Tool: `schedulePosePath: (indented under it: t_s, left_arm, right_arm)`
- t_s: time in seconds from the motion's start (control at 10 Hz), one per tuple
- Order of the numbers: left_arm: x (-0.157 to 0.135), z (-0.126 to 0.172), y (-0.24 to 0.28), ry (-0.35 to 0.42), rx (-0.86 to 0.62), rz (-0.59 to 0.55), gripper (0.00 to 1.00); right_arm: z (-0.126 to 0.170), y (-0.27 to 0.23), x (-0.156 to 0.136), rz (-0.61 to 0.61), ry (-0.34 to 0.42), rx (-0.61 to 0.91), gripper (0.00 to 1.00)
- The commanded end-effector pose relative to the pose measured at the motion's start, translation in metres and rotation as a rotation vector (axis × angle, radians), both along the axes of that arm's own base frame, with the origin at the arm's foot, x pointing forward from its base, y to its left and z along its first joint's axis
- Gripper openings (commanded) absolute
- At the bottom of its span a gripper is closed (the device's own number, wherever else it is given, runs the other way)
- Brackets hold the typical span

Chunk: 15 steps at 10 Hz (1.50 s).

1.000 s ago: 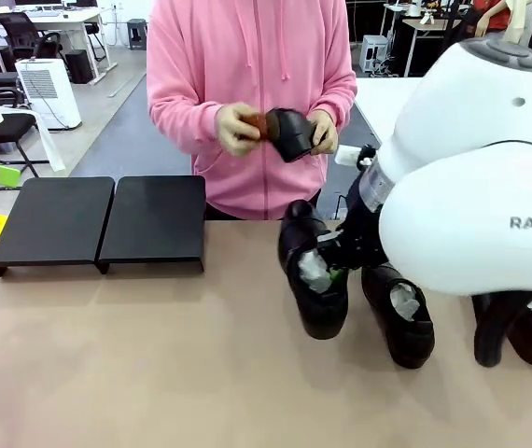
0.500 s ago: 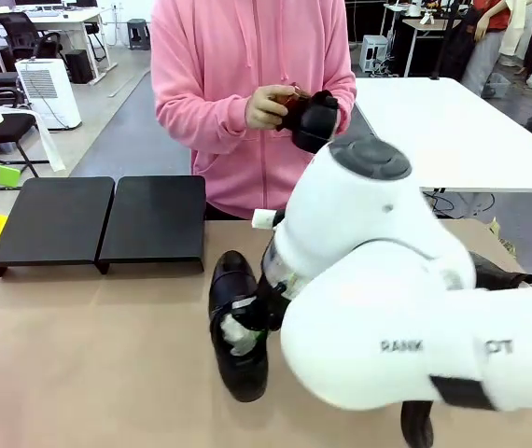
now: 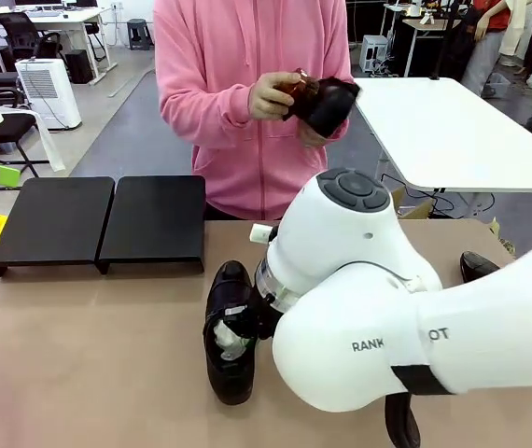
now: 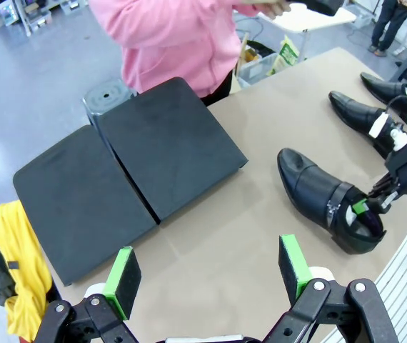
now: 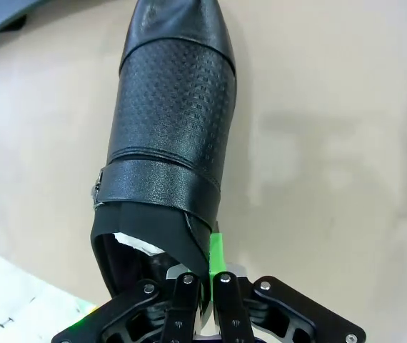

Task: Organize the shoes by placing them on the stand.
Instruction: Pick up one Shoe and place it in the middle of the table.

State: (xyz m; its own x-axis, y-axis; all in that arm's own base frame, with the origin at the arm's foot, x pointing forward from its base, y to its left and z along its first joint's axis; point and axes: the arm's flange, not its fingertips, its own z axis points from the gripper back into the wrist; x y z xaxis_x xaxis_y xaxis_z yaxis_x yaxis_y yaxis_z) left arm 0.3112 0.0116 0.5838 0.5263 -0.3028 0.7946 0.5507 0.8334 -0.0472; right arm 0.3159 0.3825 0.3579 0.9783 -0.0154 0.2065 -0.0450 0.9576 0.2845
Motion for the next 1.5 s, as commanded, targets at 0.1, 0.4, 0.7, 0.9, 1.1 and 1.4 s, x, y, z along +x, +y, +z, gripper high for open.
schedulePosePath:
  t_s: [0.1,0.4,0.7,0.9,1.1,1.4]
  left_arm:
    - [-0.001,0.000,0.002,-0.004,0.001,-0.013,1.00]
    - [-0.001,0.000,0.002,-0.004,0.001,-0.013,1.00]
    - [-0.001,0.000,0.002,-0.004,0.001,-0.013,1.00]
    - [-0.001,0.000,0.002,-0.004,0.001,-0.013,1.00]
    - [-0.001,0.000,0.002,-0.004,0.001,-0.013,1.00]
    - [-0.001,0.000,0.002,-0.004,0.001,-0.013,1.00]
  right_arm:
    - [-0.009,0.014,-0.001,0.030,0.020,0.048,0.17]
    - [-0.009,0.012,-0.001,0.030,0.014,0.039,0.75]
    - [0.007,0.002,0.002,0.017,-0.008,0.026,1.00]
    - [0.017,-0.002,0.001,0.060,0.018,0.012,1.00]
    - [0.007,0.002,0.002,0.016,-0.007,0.020,1.00]
    - [0.007,0.002,0.002,0.016,-0.007,0.020,1.00]
